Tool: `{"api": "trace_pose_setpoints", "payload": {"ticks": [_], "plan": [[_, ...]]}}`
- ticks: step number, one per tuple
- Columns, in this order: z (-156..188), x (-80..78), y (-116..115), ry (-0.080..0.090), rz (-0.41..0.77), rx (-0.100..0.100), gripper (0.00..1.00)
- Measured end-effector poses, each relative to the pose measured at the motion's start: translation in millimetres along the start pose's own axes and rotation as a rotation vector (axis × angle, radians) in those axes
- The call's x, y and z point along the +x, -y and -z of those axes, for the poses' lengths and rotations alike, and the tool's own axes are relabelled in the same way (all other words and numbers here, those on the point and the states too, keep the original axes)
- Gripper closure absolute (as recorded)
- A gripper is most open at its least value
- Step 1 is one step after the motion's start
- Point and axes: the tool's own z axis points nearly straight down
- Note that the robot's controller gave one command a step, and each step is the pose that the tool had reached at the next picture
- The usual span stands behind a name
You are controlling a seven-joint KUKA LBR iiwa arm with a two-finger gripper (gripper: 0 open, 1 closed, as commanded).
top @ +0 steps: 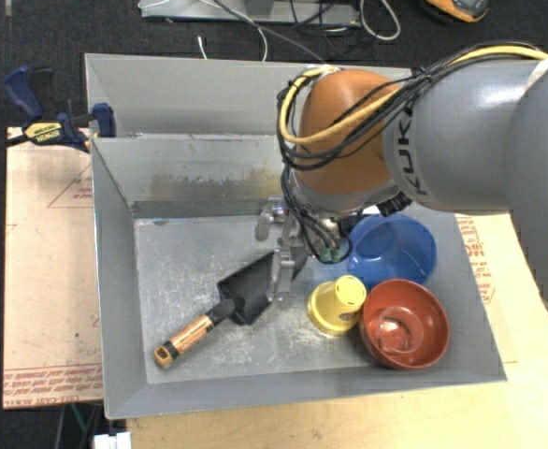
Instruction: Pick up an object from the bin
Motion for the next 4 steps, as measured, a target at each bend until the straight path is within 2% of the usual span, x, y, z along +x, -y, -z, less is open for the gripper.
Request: {"api": "trace_pose_setpoints", "payload": {"ticks": [1,2,3,4], "plan": [[4.9,-1.7,0.7,0.008,-0.003,-0.001,0.0],[-92.6,-13.9,-6.9,0.003,0.287,-0.001,0.0],[-90.2,-12.9,-8.0,0.011,0.323,-0.001,0.0],[-91.7,-15.5,-7.6,0.011,0.294,-0.003,0.0]]}}
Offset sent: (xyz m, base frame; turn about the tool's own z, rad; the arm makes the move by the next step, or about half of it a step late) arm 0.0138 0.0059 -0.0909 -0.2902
